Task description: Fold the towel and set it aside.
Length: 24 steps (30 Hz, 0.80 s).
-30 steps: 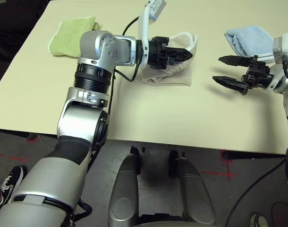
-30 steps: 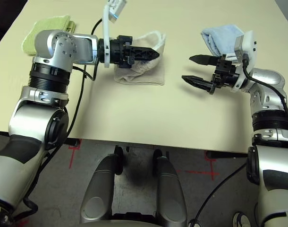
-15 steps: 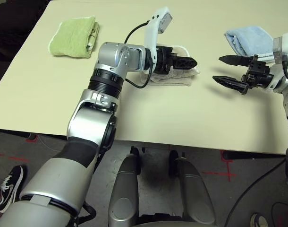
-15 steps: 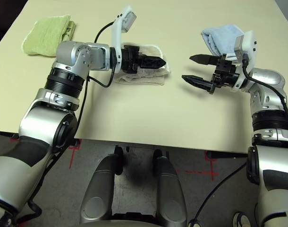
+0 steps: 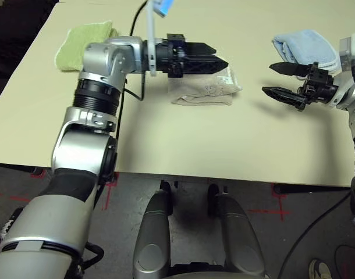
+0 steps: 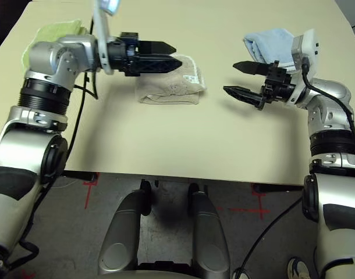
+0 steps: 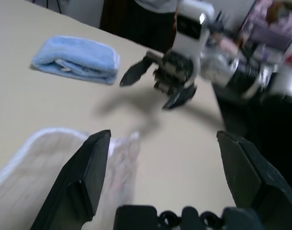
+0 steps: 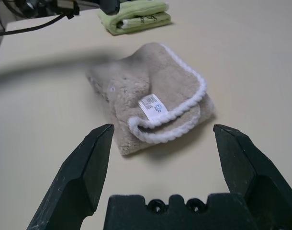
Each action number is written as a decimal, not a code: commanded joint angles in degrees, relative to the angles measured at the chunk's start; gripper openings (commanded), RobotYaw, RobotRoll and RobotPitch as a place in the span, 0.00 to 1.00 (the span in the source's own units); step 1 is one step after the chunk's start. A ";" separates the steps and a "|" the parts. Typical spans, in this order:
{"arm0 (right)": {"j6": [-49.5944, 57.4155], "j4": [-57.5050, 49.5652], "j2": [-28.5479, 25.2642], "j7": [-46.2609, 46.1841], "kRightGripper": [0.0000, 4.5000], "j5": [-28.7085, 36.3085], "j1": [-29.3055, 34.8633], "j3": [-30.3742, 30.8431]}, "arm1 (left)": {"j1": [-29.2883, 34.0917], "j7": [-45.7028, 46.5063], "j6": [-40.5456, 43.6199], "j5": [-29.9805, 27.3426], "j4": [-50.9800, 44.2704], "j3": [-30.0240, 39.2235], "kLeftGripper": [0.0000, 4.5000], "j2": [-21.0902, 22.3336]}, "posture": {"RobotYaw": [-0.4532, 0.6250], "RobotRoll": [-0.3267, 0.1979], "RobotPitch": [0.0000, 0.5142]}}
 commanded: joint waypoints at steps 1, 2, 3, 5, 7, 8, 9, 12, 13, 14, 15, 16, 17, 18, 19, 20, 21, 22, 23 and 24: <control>-2.77 1.15 1.44 2.08 0.96 -0.85 -0.20 0.66 | 3.97 -6.74 -13.65 3.49 5.02 -0.62 1.00 2.20 | 0.49 0.62 0.57; -3.21 1.61 2.14 2.05 0.91 -1.15 -0.69 0.88 | 4.80 -8.09 -18.19 4.13 6.85 -0.30 1.00 2.58 | 0.49 0.62 0.57; -3.63 2.06 2.71 2.06 0.86 -1.38 -1.16 0.99 | 5.08 -8.68 -21.01 4.64 8.35 -0.05 1.00 2.66 | 0.49 0.62 0.57; -4.40 3.22 3.63 2.25 0.71 -1.95 -2.20 1.31 | 4.81 -9.20 -24.90 5.23 11.06 0.62 1.00 2.26 | 0.50 0.62 0.57; -5.47 4.51 4.31 2.77 0.53 -2.71 -3.08 1.72 | 3.87 -9.30 -26.85 5.52 13.55 1.24 1.00 1.71 | 0.50 0.62 0.56; -5.86 5.06 4.60 2.93 0.46 -3.00 -3.46 1.85 | 3.53 -9.53 -28.36 5.78 14.50 1.26 1.00 1.54 | 0.50 0.62 0.56; -6.13 5.56 4.83 3.06 0.36 -3.18 -3.81 1.89 | 3.25 -9.72 -29.70 5.95 15.24 1.21 1.00 1.39 | 0.50 0.62 0.56; -6.47 6.45 5.43 3.34 0.10 -3.51 -4.64 1.98 | 2.27 -9.88 -33.27 6.21 17.38 1.96 1.00 0.57 | 0.49 0.62 0.56; -6.57 6.60 5.61 3.47 0.01 -3.64 -4.79 2.00 | 1.98 -9.88 -34.39 6.42 18.00 2.17 1.00 0.29 | 0.49 0.62 0.56; -6.56 6.56 5.80 3.55 0.00 -3.71 -4.88 2.02 | 1.77 -9.88 -35.56 6.55 18.48 2.22 1.00 0.02 | 0.49 0.62 0.56; -6.52 6.52 5.94 3.71 0.00 -3.74 -4.94 2.01 | 1.56 -9.88 -36.52 6.64 18.94 2.29 1.00 -0.24 | 0.49 0.62 0.56; -6.39 6.32 6.07 3.82 0.00 -3.74 -4.95 2.01 | 1.39 -9.88 -37.26 6.71 19.33 2.28 1.00 -0.46 | 0.49 0.62 0.56; -6.26 6.12 6.17 3.90 0.00 -3.73 -4.93 2.00 | 1.26 -9.88 -37.89 6.75 19.65 2.25 1.00 -0.64 | 0.49 0.62 0.56; -6.11 5.81 6.26 3.94 0.00 -3.70 -4.88 2.01 | 1.11 -9.88 -38.27 6.83 20.01 2.30 1.00 -0.81 | 0.49 0.62 0.56; -5.96 5.51 6.34 3.94 0.00 -3.65 -4.84 2.02 | 1.00 -9.88 -38.55 6.86 20.32 2.32 1.00 -0.94 | 0.49 0.62 0.56; -5.79 5.15 6.40 3.96 0.00 -3.58 -4.79 2.04 | 0.91 -9.88 -38.91 6.88 20.63 2.33 1.00 -1.10 | 0.49 0.62 0.56; -5.64 4.83 6.43 3.99 0.00 -3.51 -4.74 2.06 | 0.84 -9.88 -39.25 6.84 20.87 2.26 0.98 -1.22 | 0.49 0.62 0.55; -5.52 4.58 6.45 4.01 0.00 -3.46 -4.70 2.06 | 0.78 -9.88 -39.56 6.83 21.08 2.21 0.94 -1.33 | 0.49 0.62 0.55; -5.36 4.30 6.46 4.00 0.00 -3.40 -4.67 2.06 | 0.68 -9.88 -39.76 6.89 21.33 2.24 0.90 -1.45 | 0.49 0.62 0.55; -5.21 4.03 6.47 3.99 0.00 -3.35 -4.63 2.05 | 0.59 -9.88 -39.89 6.95 21.51 2.30 0.84 -1.56 | 0.49 0.62 0.55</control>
